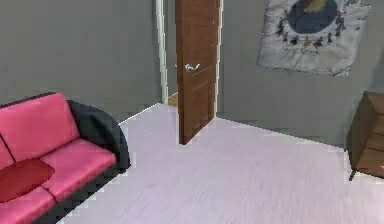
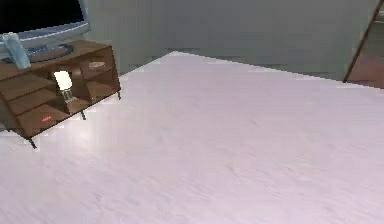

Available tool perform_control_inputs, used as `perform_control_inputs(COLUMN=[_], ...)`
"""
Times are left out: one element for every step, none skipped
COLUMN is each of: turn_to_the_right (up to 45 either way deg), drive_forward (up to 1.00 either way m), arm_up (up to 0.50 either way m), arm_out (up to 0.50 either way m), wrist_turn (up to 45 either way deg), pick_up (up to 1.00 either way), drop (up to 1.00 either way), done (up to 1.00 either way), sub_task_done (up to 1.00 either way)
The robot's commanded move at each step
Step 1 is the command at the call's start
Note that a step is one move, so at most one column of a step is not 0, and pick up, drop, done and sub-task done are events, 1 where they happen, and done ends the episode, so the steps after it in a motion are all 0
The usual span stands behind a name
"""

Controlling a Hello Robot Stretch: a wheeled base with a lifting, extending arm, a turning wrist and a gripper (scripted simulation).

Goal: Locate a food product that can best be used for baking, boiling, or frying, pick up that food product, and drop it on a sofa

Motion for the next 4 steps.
perform_control_inputs(turn_to_the_right=[-12.0, 0.0, 0.0, 0.0], drive_forward=[0.0, 1.0, 1.0, 0.4], arm_up=[0.0, 0.0, 0.0, 0.0], arm_out=[0.0, 0.0, 0.0, 0.0], wrist_turn=[0.0, 0.0, 0.0, 0.0], pick_up=[0.0, 0.0, 0.0, 0.0], drop=[0.0, 0.0, 0.0, 0.0], done=[0.0, 0.0, 0.0, 0.0], sub_task_done=[0.0, 0.0, 0.0, 0.0])
